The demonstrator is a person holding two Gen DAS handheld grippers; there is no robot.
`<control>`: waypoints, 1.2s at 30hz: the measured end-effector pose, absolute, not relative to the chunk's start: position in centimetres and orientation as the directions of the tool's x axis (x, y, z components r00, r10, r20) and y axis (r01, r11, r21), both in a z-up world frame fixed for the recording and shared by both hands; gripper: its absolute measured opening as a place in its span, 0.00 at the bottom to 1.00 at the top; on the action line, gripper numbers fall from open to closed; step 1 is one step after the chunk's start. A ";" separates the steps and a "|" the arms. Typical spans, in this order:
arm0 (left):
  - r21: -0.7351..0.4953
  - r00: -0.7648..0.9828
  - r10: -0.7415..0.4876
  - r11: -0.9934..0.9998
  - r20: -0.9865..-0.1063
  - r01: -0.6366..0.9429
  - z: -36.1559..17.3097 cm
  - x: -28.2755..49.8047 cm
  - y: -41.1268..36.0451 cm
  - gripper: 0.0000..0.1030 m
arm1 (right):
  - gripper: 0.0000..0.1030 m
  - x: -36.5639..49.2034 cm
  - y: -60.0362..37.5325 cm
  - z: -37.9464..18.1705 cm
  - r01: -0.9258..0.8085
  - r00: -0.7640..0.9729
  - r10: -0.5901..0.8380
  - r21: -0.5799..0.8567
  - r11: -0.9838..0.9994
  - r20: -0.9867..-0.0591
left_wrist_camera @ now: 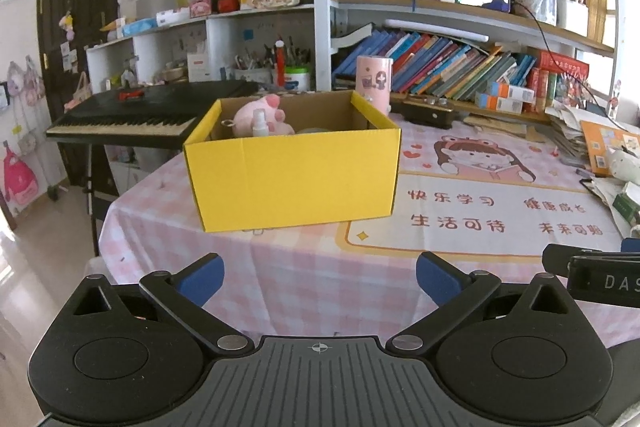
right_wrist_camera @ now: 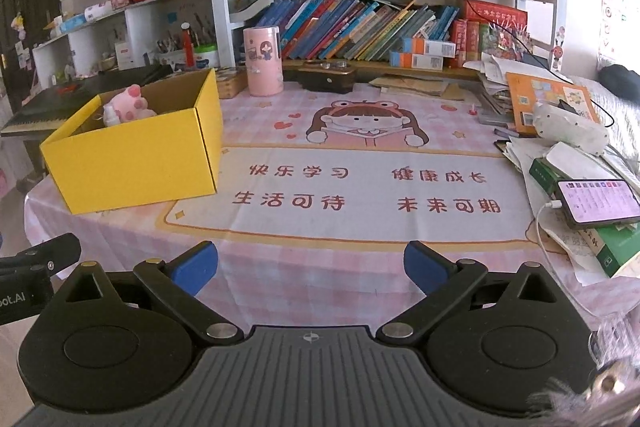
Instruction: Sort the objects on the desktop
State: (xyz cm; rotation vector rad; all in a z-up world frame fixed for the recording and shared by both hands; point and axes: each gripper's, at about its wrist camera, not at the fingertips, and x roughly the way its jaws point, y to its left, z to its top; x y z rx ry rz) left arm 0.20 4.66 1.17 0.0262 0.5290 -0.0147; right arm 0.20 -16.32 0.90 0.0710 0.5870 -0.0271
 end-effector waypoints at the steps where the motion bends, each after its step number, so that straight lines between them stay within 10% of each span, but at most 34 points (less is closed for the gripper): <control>1: 0.022 0.864 -0.008 1.000 -0.503 0.022 1.2 0.1 4.6 1.00 | 0.98 0.2 -16.3 0.9 0.047 0.832 -0.006 0.059 0.997 -0.555; 36: 0.009 0.855 -0.067 0.996 -0.515 0.083 1.0 0.4 3.4 1.00 | 1.00 -0.1 -17.1 0.7 0.070 0.823 -0.031 0.047 0.996 -0.568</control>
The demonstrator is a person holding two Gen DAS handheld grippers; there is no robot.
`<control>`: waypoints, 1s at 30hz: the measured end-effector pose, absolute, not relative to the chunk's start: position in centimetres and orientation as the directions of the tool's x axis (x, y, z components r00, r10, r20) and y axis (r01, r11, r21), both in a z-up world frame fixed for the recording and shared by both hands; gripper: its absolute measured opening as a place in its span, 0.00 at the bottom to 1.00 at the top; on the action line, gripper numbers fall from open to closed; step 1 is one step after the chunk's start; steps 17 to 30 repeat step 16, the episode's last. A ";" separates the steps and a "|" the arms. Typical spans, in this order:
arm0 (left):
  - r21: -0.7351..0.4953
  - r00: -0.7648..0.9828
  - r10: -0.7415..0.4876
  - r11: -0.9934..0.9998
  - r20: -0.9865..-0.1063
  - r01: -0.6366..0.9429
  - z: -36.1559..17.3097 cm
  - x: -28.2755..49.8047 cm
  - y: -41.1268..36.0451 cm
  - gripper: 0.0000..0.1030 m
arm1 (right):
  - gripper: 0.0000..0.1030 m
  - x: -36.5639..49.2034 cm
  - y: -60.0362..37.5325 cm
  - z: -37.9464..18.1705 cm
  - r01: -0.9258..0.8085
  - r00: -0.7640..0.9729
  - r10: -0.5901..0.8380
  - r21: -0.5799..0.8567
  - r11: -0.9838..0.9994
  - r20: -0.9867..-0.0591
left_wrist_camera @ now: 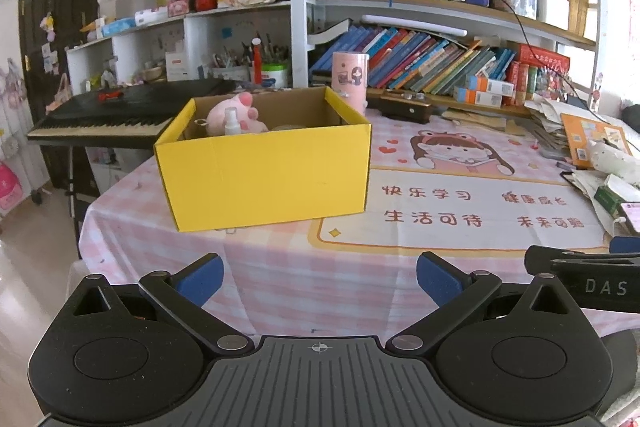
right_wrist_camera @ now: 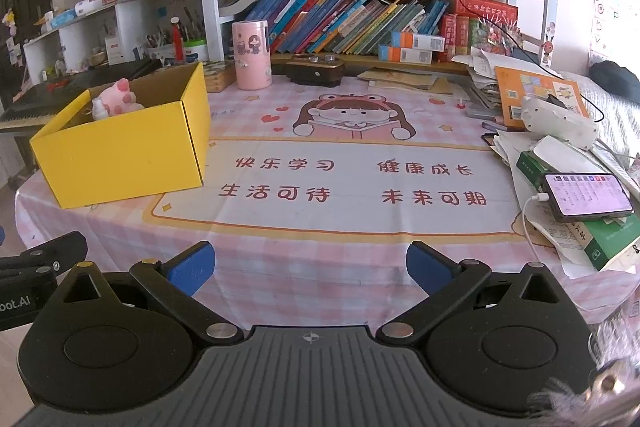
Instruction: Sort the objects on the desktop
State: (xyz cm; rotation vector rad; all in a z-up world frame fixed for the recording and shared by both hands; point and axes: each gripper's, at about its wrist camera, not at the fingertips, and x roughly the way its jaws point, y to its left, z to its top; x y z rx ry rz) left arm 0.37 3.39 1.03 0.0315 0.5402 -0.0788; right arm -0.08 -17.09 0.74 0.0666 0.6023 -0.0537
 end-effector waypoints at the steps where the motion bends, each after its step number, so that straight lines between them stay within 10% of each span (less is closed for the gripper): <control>1: 0.008 0.854 -0.069 0.996 -0.516 0.085 1.0 0.4 3.4 1.00 | 1.00 -0.1 -17.1 0.7 0.070 0.823 -0.031 0.047 0.996 -0.568; 30: 0.003 0.844 -0.063 0.997 -0.533 0.076 0.9 1.0 3.7 1.00 | 1.00 0.4 -16.6 0.3 0.068 0.815 -0.031 0.043 0.997 -0.578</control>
